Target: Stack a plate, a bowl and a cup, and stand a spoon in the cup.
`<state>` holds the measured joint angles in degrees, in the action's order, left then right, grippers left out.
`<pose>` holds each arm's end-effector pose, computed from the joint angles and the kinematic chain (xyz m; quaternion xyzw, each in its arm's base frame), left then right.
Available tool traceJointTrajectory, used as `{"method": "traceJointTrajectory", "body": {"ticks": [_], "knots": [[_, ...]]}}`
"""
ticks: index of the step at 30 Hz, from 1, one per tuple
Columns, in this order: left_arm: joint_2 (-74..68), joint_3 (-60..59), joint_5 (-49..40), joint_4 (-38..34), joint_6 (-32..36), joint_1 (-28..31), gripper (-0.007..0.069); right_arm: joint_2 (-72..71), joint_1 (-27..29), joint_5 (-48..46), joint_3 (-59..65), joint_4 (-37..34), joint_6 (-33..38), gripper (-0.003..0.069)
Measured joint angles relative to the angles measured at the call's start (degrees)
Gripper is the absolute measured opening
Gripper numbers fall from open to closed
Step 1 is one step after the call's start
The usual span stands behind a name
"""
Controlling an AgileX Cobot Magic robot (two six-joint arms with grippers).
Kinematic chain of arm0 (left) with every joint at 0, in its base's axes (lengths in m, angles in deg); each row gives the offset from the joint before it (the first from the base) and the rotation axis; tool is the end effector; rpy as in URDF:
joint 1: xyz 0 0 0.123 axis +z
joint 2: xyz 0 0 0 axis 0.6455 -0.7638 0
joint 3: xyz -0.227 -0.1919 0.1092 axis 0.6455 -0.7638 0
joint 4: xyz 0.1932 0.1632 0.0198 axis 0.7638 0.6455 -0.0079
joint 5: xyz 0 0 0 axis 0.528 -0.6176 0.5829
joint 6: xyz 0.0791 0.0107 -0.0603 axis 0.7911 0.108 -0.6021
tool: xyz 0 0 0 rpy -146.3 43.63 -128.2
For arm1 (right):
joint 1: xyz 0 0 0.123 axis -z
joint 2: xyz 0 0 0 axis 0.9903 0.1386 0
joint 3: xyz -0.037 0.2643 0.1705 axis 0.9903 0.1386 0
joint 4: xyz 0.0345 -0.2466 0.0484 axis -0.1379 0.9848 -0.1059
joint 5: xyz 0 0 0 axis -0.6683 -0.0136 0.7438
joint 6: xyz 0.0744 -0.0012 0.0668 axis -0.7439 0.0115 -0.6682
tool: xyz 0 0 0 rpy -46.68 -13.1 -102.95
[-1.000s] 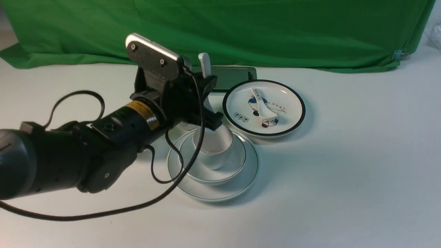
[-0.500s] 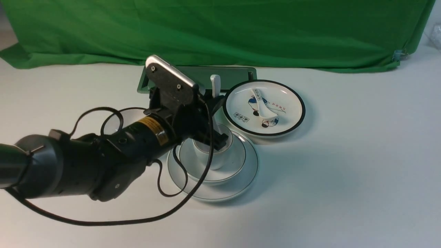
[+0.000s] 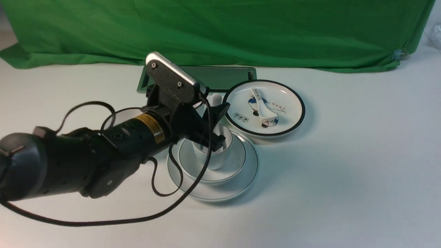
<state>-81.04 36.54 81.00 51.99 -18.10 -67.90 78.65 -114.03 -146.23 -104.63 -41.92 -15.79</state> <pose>0.3047 -0.1777 0.2493 0.3116 0.7128 -0.1443 0.6115 0.3439 0.2026 0.5142 -0.2642 0.8445 0.0598 0.4620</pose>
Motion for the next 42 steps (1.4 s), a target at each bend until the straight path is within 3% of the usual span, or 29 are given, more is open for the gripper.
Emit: {"method": "traceJointTrajectory", "body": {"ticks": [1, 4, 7, 9, 11, 15, 16, 18, 19, 23, 27, 31, 42], "knots": [[4.93, 0.0, -6.59, -0.15, -0.07, 0.0, 0.0412, -1.34, 0.0, 0.0, 0.0, 2.11, 0.08, 0.054], [13.52, -0.04, -14.46, -0.65, -0.07, 0.0, 0.0395, -4.6, 0.0, 0.0, 0.11, 5.18, -0.86, 0.0435], [25.45, -0.04, -23.8, -3.49, -0.07, 0.0, 0.029, -10.63, 0.0, 0.0, 0.73, 6.66, -0.94, 0.0236], [32.69, -0.04, -31.71, -5.36, -0.07, 0.18, 0.0157, -16.57, 0.0, 0.0, 3.0, 6.88, -1.91, 0.0111], [41.26, -0.04, -39.93, -6.67, -0.69, 0.94, 0.0055, -23.4, 0.0, 0.14, 8.88, 6.94, -3.32, 0.005], [52.28, -1.3, -49.43, -6.83, -3.66, 3.21, 0.0007, -36.5, 0.0, 7.51, 25.13, 7.39, -5.66, 0.0031], [58.78, -3.1, -52.2, -6.83, -5.18, 4.56, 0.0, -44.86, 0.0, 15.9, 35.86, 8.5, -7.08, 0.003], [63.17, -4.71, -53.29, -6.91, -6.73, 5.54, -0.0001, -49.71, 0.0, 21.0, 44.37, 9.88, -8.7, 0.003], [67.88, -6.77, -54.35, -6.98, -9.22, 6.5, 0.0, -56.58, 0.0, 29.2, 54.51, 11.59, -10.79, 0.003], [78.31, -13.34, -55.93, -6.98, -15.91, 7.71, 0.0, -76.11, 0.0, 47.11, 80.82, 13.67, -15.87, 0.003], [85.51, -19.03, -56.35, -8.05, -21.39, 7.71, 0.0, -91.35, 0.0, 66.37, 103.86, 13.8, -14.75, 0.0031], [87.42, -21.64, -56.33, -8.23, -23.04, 7.71, 0.0001, -101.29, 0.0, 75.91, 114.6, 13.87, -15.21, 0.0036], [87.47, -22.33, -54.46, -8.27, -22.63, 7.71, 0.0001, -104.22, 0.0, 75.6, 116.25, 14.0, -21.15, 0.0104]]}}
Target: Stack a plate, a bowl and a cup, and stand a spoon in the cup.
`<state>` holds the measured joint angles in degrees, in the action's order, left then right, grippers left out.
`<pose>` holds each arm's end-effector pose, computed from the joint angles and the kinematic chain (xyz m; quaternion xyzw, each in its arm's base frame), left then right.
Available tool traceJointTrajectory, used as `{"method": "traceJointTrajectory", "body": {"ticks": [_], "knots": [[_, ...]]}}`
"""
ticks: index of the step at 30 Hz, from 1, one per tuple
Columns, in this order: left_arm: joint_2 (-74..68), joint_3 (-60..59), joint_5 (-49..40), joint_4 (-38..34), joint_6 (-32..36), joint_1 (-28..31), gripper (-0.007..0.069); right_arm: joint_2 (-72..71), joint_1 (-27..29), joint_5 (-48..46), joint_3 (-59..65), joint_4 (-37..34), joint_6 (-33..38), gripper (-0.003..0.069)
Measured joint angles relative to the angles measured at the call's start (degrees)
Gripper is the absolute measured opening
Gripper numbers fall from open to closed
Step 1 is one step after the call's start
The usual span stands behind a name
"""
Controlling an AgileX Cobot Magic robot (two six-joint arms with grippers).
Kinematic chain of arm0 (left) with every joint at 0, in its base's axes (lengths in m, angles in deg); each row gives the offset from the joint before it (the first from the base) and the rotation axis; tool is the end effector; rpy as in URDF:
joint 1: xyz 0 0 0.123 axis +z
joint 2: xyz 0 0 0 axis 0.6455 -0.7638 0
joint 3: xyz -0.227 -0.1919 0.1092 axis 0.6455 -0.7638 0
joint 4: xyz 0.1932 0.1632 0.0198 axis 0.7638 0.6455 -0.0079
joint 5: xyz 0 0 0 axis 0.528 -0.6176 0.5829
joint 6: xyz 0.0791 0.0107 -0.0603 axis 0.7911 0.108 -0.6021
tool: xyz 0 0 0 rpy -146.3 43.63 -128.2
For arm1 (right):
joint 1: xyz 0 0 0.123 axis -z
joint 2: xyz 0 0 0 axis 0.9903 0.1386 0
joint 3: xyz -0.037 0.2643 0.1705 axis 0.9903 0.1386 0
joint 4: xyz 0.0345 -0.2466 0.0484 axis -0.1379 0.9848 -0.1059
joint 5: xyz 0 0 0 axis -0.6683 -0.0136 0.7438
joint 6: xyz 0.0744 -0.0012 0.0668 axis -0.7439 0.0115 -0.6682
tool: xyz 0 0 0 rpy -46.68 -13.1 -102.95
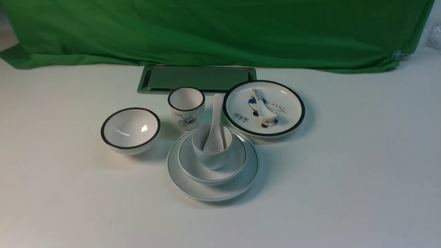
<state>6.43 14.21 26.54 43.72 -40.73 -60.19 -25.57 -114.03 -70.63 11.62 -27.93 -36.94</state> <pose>0.0223 -0.0029 0.3052 0.0041 0.7093 -0.2038 0.6748 0.0003 0.0064 0.3158 -0.1737 0.4835 0.2320 0.8260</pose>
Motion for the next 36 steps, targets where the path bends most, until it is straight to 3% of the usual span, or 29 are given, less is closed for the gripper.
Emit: {"method": "traceJointTrajectory", "body": {"ticks": [12, 14, 18, 19, 20, 21, 22, 26, 30, 36], "knots": [[0.0, -0.05, 0.29, 0.51, 1.74, 0.0, 0.0001, 0.0, 0.0, -1.56, 0.47, 0.0, -0.56, 0.0139], [0.26, -0.19, 1.22, -0.04, 6.13, 0.14, 0.0001, 0.0, 0.0, -1.56, 0.47, 0.0, -0.56, 0.0144], [3.26, -4.85, 4.95, -10.37, 22.57, 5.19, 0.0001, 0.0, 0.0, -1.6, 0.47, 0.0, -0.6, 0.0145], [3.74, -5.27, 5.51, -10.92, 23.33, 5.67, 0.0001, 0.0, 0.0, -1.6, 0.47, 0.0, -0.6, 0.0145], [5.62, -9.05, 7.64, -14.72, 27.91, 9.94, 0.0001, 0.0, 0.0, -1.6, 0.47, 0.0, -0.6, 0.0148], [5.79, -10.06, 8.39, -15.34, 28.63, 10.5, 0.0001, 0.0, 0.0, -1.6, 0.47, 0.0, -0.6, 0.0148], [6.49, -14.22, 11.47, -16.81, 30.13, 15.42, 0.0001, 0.0, 0.0, -1.66, 0.47, 0.0, -0.6, 0.0151], [6.76, -21.5, 13.47, -17.29, 30.27, 21.25, 0.0001, -0.02, 0.0, -1.68, 0.47, 0.0, -0.6, 0.0164], [6.76, -22.37, 8.52, -16.96, 30.28, 21.36, 0.0001, -0.02, 0.0, -1.63, 0.47, 0.0, -0.6, 0.0172], [6.81, -22.36, 8.78, -17.95, 30.28, 21.06, 0.0001, -0.02, 0.0, -1.63, 0.47, 0.0, -0.6, 0.0185]]}}
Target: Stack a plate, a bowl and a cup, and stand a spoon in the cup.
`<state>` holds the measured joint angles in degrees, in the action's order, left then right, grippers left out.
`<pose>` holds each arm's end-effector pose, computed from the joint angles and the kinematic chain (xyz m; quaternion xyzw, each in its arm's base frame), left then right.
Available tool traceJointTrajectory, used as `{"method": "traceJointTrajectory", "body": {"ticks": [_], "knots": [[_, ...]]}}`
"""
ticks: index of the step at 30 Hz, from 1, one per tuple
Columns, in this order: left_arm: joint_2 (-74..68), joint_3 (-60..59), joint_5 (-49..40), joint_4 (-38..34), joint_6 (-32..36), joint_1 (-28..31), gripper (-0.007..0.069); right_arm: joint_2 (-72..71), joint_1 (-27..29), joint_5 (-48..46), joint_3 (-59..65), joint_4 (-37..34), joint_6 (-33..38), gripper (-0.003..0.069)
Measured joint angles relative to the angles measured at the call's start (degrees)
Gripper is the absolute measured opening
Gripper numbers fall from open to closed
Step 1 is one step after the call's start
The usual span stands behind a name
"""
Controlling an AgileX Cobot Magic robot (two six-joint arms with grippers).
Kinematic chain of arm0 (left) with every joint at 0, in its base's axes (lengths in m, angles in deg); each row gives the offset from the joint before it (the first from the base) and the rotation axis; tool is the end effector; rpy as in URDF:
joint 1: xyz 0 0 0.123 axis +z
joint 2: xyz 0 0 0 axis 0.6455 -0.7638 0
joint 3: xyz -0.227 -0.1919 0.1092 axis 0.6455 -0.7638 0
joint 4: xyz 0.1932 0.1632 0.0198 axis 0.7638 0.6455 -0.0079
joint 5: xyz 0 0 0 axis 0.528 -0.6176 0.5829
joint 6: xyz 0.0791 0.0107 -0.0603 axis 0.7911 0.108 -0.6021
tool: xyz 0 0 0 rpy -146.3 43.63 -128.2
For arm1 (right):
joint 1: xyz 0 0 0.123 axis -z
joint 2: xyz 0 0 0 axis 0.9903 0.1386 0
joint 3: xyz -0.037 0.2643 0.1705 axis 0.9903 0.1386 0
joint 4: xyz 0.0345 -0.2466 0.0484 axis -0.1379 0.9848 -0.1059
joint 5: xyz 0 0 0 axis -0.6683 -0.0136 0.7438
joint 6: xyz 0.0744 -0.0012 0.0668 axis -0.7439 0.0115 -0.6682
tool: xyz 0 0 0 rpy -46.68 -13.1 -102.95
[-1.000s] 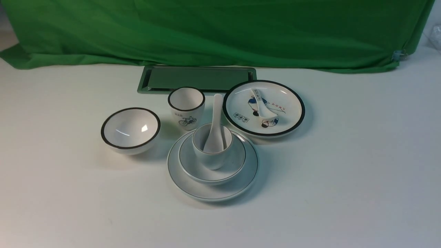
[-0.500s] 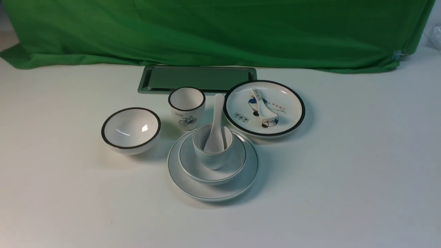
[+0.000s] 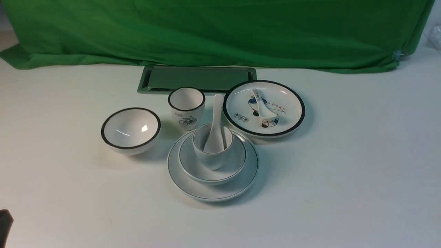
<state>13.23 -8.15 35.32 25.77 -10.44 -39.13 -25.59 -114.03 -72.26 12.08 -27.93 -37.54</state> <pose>0.0351 -0.0030 0.1908 -0.0177 0.7496 -0.0269 0.6611 0.0029 0.0069 0.3109 -0.1715 0.4997 0.2314 0.8169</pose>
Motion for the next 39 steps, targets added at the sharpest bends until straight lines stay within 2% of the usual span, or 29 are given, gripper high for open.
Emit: {"method": "traceJointTrajectory", "body": {"ticks": [17, 20, 21, 24, 30, 32, 33, 35, 39], "knots": [[0.0, 0.0, 0.0, -0.18, 0.0, 0.0, 0.0002, 0.0, 0.0, 0.18, 0.0, -0.1, 0.0, 0.0221], [0.0, 0.0, 0.0, -0.18, 0.0, 0.0, 0.0002, 0.0, 0.0, 0.2, 0.0, -7.27, 3.88, 0.023], [0.0, 0.0, 0.0, -0.18, 0.0, 0.0, 0.0002, 0.0, 0.0, -0.43, 0.0, -14.52, 10.28, 0.0234], [0.0, 0.0, 0.0, -0.18, 0.18, 0.0, 0.0003, 0.0, 0.0, -2.48, 0.0, -22.52, 18.09, 0.0235], [0.0, 0.0, 0.0, -0.18, 0.24, 0.0, 0.0003, 0.02, 0.36, -7.1, 0.05, -25.8, 22.98, 0.0235], [0.0, 0.0, 0.0, -0.18, 0.24, 0.0, 0.0003, 0.02, 3.53, -8.93, 0.69, -25.8, 25.3, 0.0235], [0.0, 0.0, 0.0, -0.18, 0.24, 0.0, 0.0003, 0.02, 7.72, -10.51, 1.86, -25.8, 26.61, 0.0235], [0.0, 0.0, 0.0, -0.18, 0.24, 0.0, 0.0003, 0.02, 11.98, -12.12, 3.52, -25.8, 27.48, 0.0235], [0.0, 0.0, 0.06, -0.18, 0.24, 0.0, 0.0003, 0.05, 24.79, -16.02, 10.09, -25.8, 29.2, 0.0237]]}}
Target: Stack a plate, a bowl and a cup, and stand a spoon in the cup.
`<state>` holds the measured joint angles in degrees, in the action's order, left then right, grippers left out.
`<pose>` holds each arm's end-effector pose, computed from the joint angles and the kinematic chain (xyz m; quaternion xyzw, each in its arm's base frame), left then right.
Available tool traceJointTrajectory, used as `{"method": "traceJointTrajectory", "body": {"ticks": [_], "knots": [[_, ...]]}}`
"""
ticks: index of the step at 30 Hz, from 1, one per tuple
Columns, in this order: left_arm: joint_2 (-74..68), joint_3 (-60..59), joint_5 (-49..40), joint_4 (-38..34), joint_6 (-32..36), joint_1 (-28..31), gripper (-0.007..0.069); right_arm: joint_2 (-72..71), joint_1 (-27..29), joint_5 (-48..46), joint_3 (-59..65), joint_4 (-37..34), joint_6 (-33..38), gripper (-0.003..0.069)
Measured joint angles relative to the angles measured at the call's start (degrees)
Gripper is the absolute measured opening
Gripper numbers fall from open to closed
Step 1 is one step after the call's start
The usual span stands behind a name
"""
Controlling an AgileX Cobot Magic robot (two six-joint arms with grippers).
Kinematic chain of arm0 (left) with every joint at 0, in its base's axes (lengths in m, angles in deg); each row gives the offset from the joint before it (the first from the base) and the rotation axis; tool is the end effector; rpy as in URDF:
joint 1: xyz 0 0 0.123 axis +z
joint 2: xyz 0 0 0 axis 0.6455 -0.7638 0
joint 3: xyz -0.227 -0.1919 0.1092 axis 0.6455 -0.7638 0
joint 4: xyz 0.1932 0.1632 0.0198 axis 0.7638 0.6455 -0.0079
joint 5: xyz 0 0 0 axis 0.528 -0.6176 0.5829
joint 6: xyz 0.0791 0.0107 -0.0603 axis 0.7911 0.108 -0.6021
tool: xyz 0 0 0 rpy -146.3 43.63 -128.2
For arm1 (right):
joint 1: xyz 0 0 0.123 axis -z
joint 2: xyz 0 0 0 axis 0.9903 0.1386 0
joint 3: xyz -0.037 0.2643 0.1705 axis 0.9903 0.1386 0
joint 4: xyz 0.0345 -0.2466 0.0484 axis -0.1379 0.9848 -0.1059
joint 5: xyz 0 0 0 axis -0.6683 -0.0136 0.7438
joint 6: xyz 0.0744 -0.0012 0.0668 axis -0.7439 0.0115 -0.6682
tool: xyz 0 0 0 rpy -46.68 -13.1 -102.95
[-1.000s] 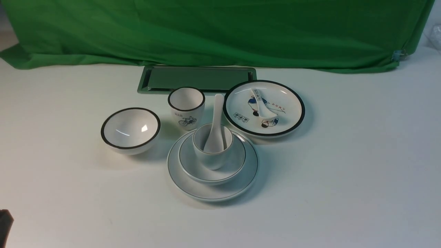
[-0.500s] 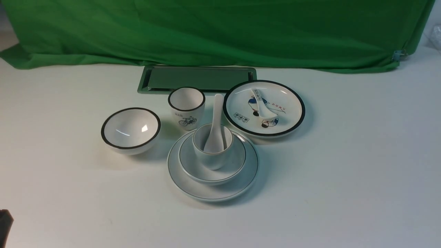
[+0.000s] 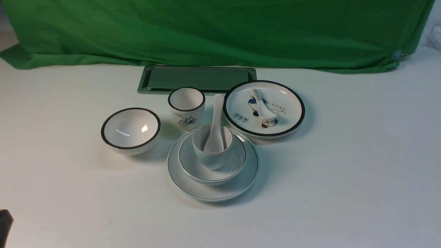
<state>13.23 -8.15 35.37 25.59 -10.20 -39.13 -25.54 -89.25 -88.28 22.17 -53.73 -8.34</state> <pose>0.0351 -0.0031 0.1909 -0.0171 0.7493 -0.0267 0.6615 0.0310 0.0054 0.2257 -0.0831 0.6987 0.0156 0.7104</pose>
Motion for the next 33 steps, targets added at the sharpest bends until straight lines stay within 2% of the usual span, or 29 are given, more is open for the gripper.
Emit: {"method": "traceJointTrajectory", "body": {"ticks": [1, 2, 3, 6, 33], "knots": [[0.0, 0.0, -0.07, 0.0, 0.0, 0.0, 0.0003, 0.0, 4.69, -1.7, 3.25, 0.0, 0.18, 0.0237], [0.0, 0.0, 0.0, 0.0, 0.0, 0.0, 0.0003, 0.0, 5.18, -2.19, 3.75, 0.06, 0.18, 0.0237], [0.0, 0.0, -0.08, 0.0, 0.0, 0.0, 0.0003, 0.0, 8.43, -4.87, 4.68, 0.18, -0.26, 0.0237], [0.0, 0.0, -0.02, 0.0, -0.05, 0.0, 0.0003, 0.0, 10.92, -6.06, 4.94, 0.3, -0.71, 0.0237], [0.0, 0.0, -0.02, 0.0, 0.15, 0.0, 0.0003, 0.0, 11.09, -6.1, 4.98, 0.3, -0.82, 0.0237]]}}
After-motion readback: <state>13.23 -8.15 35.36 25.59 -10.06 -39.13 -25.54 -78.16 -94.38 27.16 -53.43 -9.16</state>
